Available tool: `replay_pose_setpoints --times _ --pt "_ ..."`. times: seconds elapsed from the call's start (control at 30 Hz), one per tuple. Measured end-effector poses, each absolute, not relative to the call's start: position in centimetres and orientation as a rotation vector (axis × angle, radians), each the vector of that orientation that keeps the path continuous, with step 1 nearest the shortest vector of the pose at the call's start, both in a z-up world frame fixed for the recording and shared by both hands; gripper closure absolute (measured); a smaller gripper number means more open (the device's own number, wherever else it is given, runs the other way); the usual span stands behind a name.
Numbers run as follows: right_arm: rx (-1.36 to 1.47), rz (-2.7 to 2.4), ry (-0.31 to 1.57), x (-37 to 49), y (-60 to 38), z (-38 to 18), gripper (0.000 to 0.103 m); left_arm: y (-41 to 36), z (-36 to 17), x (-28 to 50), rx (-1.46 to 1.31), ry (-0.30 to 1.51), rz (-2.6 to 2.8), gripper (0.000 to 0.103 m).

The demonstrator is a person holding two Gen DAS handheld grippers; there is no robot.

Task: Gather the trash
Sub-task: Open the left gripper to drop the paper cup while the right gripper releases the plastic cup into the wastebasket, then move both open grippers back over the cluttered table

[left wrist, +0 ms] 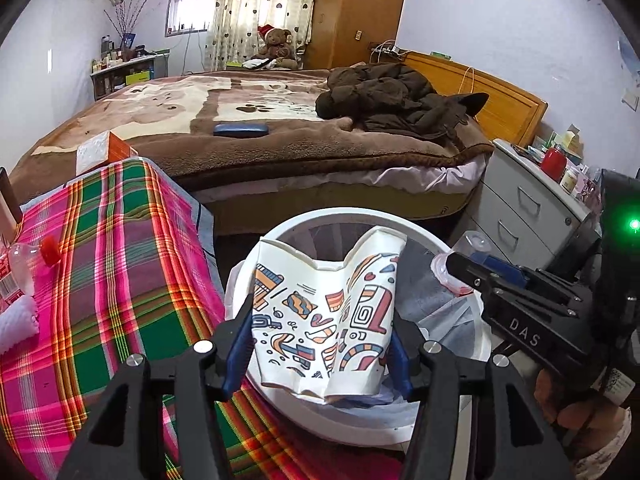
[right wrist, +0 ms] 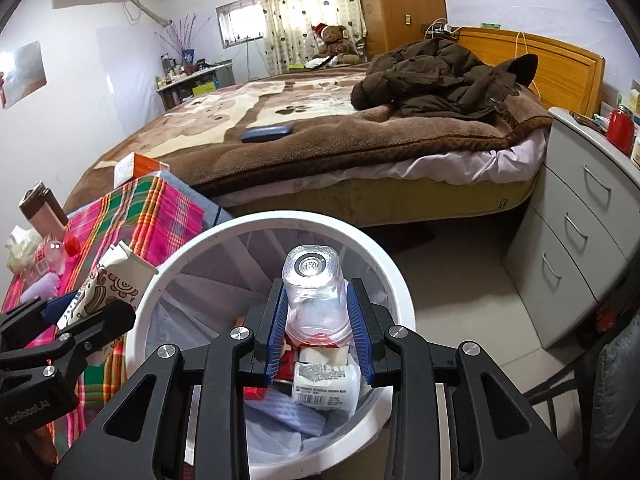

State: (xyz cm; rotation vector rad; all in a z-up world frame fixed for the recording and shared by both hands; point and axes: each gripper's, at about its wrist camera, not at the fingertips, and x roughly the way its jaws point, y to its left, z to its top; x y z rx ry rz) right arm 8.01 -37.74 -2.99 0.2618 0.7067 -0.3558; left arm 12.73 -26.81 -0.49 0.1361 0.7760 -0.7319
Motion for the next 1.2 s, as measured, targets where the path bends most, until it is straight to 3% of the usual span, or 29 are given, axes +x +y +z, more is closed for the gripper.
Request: replay_pose_setpoints --times 0.23,0.33,0.37,1.2 --pt "0.243 -0.356 0.722 8.2 -37.5 -3.0 0.069 -26.3 -0.4 12.9 0.121 0.776 -0.731 0.024" --pt "0.242 -0.354 0.716 8.2 -37.3 -2.8 0.047 -25.9 -0.3 13.0 0.110 0.777 -0.728 0.024" --pt "0.245 -0.351 0.715 8.2 -37.3 -2.8 0.045 -25.7 -0.2 13.0 0.108 0.776 -0.725 0.024" --pt "0.228 -0.259 0.641 8.5 -33.0 -0.8 0.045 -18.7 1.8 12.7 0.045 0.707 -0.617 0.023"
